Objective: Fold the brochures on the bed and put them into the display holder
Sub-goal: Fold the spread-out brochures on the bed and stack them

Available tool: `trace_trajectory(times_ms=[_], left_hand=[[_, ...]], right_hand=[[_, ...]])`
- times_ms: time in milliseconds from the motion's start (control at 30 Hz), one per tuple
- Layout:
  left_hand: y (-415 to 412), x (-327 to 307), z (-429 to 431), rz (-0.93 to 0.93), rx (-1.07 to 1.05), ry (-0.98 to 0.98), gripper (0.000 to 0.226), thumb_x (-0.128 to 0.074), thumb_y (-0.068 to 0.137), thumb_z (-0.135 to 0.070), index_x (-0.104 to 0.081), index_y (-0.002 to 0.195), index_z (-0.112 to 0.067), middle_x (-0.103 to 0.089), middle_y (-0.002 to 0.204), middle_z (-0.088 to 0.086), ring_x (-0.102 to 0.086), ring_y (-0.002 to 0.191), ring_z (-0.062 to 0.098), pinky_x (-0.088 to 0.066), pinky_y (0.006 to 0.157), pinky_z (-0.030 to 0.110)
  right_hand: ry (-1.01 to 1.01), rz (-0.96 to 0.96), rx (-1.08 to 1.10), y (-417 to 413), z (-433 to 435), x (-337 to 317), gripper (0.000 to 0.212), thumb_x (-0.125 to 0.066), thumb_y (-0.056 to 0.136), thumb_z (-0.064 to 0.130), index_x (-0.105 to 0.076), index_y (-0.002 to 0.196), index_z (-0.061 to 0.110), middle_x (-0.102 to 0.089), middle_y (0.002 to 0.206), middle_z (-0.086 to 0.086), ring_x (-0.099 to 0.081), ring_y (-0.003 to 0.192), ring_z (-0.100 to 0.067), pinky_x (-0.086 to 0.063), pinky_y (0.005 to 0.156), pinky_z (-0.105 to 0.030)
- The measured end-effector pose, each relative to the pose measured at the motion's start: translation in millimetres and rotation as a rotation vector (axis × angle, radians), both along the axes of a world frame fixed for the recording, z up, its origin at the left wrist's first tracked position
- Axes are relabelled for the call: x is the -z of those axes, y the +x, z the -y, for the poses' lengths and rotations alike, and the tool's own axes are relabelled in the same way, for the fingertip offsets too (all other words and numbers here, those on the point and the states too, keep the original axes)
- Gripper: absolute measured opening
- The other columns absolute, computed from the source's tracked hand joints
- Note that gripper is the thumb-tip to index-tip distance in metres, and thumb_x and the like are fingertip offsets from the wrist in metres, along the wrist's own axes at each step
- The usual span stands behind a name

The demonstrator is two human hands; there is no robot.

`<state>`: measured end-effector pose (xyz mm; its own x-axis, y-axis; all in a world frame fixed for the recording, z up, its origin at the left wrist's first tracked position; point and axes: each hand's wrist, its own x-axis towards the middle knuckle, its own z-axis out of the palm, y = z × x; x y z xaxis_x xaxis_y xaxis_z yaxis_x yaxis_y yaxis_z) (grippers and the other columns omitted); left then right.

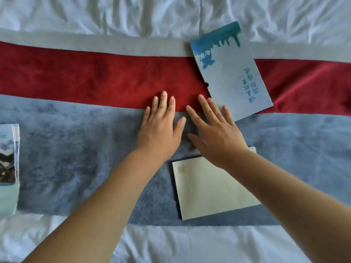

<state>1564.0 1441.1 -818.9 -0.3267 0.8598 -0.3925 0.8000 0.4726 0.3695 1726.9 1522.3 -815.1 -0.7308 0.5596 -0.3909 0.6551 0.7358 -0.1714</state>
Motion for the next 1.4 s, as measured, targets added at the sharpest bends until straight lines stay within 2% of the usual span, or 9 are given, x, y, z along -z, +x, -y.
trace_trajectory(times_ms=[133,233,433,700,867,1000,1167,1300,1400], left_hand=[[32.8,-5.0,-35.2,0.03,0.039,0.015,0.066,-0.028,0.109,-0.045,-0.003,0.165,-0.021,0.009,0.172,0.006,0.009,0.159,0.024,0.003,0.129,0.041],[49.3,-9.2,-55.7,0.006,0.052,0.044,0.07,-0.034,0.109,-0.044,0.0,0.165,-0.021,0.015,0.171,0.01,0.008,0.159,0.028,0.001,0.128,0.041],[66.9,-15.1,-119.3,-0.227,0.361,0.137,0.069,-0.038,0.108,-0.041,-0.003,0.164,-0.022,0.012,0.171,0.012,0.004,0.158,0.035,-0.006,0.128,0.048],[70.1,-7.5,-218.8,-0.277,0.758,0.04,0.059,-0.034,0.106,-0.052,-0.022,0.162,-0.035,-0.01,0.172,-0.003,0.004,0.159,0.025,0.004,0.128,0.05],[51.9,-5.3,-189.2,-0.34,0.589,0.118,0.057,-0.039,0.103,-0.054,-0.041,0.155,-0.028,-0.042,0.155,0.005,-0.024,0.152,0.031,-0.008,0.127,0.05],[16.9,6.9,-120.9,-0.404,0.364,0.17,0.059,-0.039,0.102,-0.051,-0.046,0.152,-0.023,-0.054,0.136,0.009,-0.048,0.13,0.033,-0.022,0.122,0.052],[-1.3,23.9,0.8,-0.395,0.132,0.135,0.065,-0.038,0.104,-0.042,-0.025,0.163,-0.018,-0.03,0.165,0.013,-0.028,0.152,0.032,-0.019,0.123,0.055],[-11.6,31.6,65.5,-0.432,-0.003,0.057,0.079,-0.031,0.101,-0.064,-0.015,0.164,-0.02,-0.01,0.17,0.017,-0.017,0.156,0.035,-0.017,0.122,0.058],[-17.3,33.3,96.3,-0.446,-0.071,0.055,0.093,-0.033,0.092,-0.081,-0.016,0.164,-0.023,-0.007,0.17,0.021,-0.015,0.156,0.038,-0.019,0.119,0.06]], right_hand=[[-0.004,-0.143,0.086,33.2,-12.8,-1.0,0.068,-0.038,0.106,0.047,-0.017,0.166,0.022,0.007,0.173,-0.011,0.011,0.159,-0.027,-0.001,0.128,-0.04],[0.002,-0.15,0.15,57.4,-24.6,1.7,0.067,-0.036,0.108,0.039,-0.014,0.165,0.012,-0.003,0.173,-0.011,0.007,0.159,-0.024,0.003,0.127,-0.037],[0.059,-0.387,0.164,93.5,-35.1,14.7,0.041,-0.055,0.106,0.013,-0.056,0.146,0.004,-0.052,0.154,-0.01,-0.04,0.149,-0.032,-0.036,0.122,-0.046],[0.1,-0.444,0.24,96.8,-27.4,18.6,0.038,-0.06,0.101,0.014,-0.066,0.137,0.004,-0.059,0.148,-0.009,-0.045,0.146,-0.035,-0.043,0.115,-0.049],[0.137,-0.305,0.318,89.7,-18.8,16.3,0.058,-0.053,0.105,0.039,-0.049,0.153,0.006,-0.043,0.162,-0.006,-0.031,0.155,-0.03,-0.024,0.126,-0.051],[0.108,-0.266,0.307,78.1,-21.0,20.2,0.061,-0.045,0.107,0.035,-0.034,0.161,0.008,-0.026,0.17,-0.004,-0.017,0.159,-0.031,-0.01,0.128,-0.051],[0.069,-0.276,0.172,40.0,-15.4,28.6,0.061,-0.044,0.108,0.02,-0.022,0.165,0.016,-0.011,0.174,0.0,-0.006,0.158,-0.042,0.0,0.127,-0.05],[0.034,-0.281,0.059,-6.9,-0.8,28.0,0.065,-0.04,0.102,0.024,-0.024,0.165,0.026,-0.007,0.174,-0.005,-0.001,0.156,-0.049,0.001,0.125,-0.054],[0.045,-0.228,-0.026,-42.8,13.0,26.7,0.081,-0.053,0.094,0.02,-0.017,0.165,0.038,0.0,0.174,-0.004,0.009,0.153,-0.055,0.009,0.122,-0.058]])
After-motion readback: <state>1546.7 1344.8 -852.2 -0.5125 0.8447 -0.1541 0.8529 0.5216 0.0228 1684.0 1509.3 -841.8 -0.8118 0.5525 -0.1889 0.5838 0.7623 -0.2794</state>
